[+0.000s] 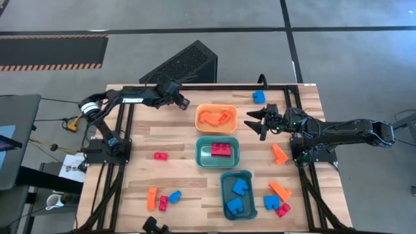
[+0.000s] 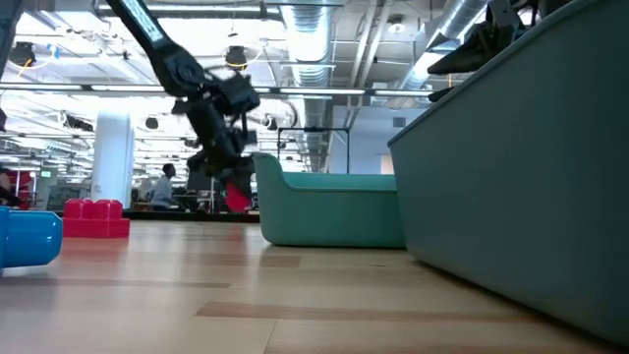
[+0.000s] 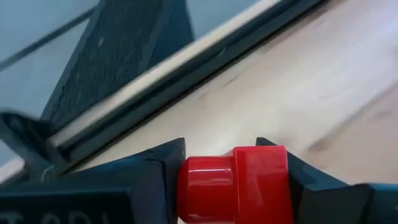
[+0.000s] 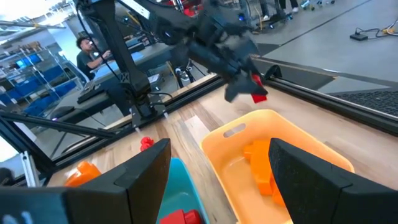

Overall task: Sort & place blocks by color
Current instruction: Put the red game piece into the green bin

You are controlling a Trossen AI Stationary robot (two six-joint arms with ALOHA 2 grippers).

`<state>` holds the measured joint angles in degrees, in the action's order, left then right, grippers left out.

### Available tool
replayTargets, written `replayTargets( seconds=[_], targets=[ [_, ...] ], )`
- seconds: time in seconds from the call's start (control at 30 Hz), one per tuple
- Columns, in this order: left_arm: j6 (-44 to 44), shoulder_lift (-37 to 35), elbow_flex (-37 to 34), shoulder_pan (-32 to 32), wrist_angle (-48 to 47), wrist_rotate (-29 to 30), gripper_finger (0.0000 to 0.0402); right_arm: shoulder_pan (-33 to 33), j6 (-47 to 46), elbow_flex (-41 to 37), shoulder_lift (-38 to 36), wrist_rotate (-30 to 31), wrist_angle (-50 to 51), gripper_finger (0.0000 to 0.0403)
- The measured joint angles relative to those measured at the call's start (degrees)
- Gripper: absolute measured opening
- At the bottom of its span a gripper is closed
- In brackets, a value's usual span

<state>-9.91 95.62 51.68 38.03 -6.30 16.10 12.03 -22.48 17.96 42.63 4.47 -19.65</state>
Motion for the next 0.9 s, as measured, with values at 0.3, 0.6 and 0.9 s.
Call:
replayTargets(
  seconds=[0.3,0.6,0.9],
  targets=[
    [-1.08,-15.80,-2.87,-20.95,11.39,-1.92,0.0134,-0.01,-0.01,0.00,0.00,-0.01,-0.18,0.0291],
    [6.91,-9.05,-12.05,-48.60,46.25,12.14,0.0134,-0.09,-1.07,1.42,-0.90,-1.17,-0.53,0.0291],
    [3.46,5.02,-9.51,-51.60,57.10,14.09,0.0173,-2.89,-0.98,3.31,-4.29,-1.73,-0.41,0.0291]
  ],
)
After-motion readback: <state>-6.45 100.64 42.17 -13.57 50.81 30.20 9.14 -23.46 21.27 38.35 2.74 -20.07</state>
